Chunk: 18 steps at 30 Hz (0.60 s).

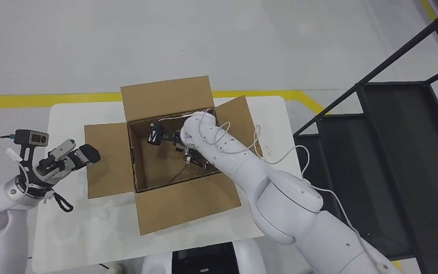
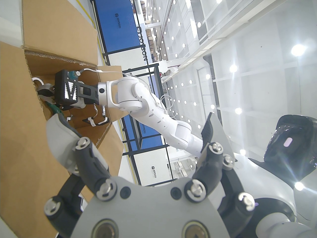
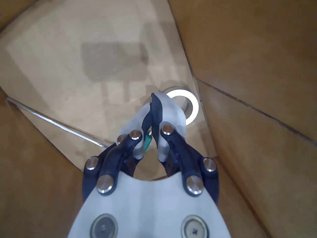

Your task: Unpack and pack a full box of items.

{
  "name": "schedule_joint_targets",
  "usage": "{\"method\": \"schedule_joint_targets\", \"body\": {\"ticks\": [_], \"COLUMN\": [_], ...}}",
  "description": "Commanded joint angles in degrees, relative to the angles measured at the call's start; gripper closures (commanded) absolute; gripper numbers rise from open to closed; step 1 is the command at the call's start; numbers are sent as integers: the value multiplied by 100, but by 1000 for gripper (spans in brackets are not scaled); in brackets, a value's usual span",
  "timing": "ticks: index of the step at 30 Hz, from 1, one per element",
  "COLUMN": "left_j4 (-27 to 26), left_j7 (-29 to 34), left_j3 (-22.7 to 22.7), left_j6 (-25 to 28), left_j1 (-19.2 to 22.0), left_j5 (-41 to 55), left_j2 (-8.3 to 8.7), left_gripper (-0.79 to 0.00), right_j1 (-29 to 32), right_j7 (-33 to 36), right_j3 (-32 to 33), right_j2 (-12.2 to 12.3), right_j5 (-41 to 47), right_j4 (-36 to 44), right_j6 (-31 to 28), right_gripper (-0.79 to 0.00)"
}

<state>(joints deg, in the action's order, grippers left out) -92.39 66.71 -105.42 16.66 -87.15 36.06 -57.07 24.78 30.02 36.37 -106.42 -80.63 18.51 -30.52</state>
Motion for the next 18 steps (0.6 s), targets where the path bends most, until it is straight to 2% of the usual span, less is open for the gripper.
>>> {"method": "schedule_joint_targets", "body": {"ticks": [1, 10, 18], "left_j4": [0, 0, 0], "left_j7": [0, 0, 0], "left_j3": [0, 0, 0], "left_j6": [0, 0, 0], "left_j1": [0, 0, 0], "left_j5": [0, 0, 0], "left_j2": [0, 0, 0], "left_gripper": [-785, -785, -785], "right_j1": [17, 206, 399], "right_j7": [-22, 199, 415], "right_j3": [70, 328, 455], "right_j2": [39, 172, 287], "right_j5": [64, 275, 296], "right_j4": [38, 367, 753], "right_j6": [126, 864, 928], "right_gripper": [0, 0, 0]}}
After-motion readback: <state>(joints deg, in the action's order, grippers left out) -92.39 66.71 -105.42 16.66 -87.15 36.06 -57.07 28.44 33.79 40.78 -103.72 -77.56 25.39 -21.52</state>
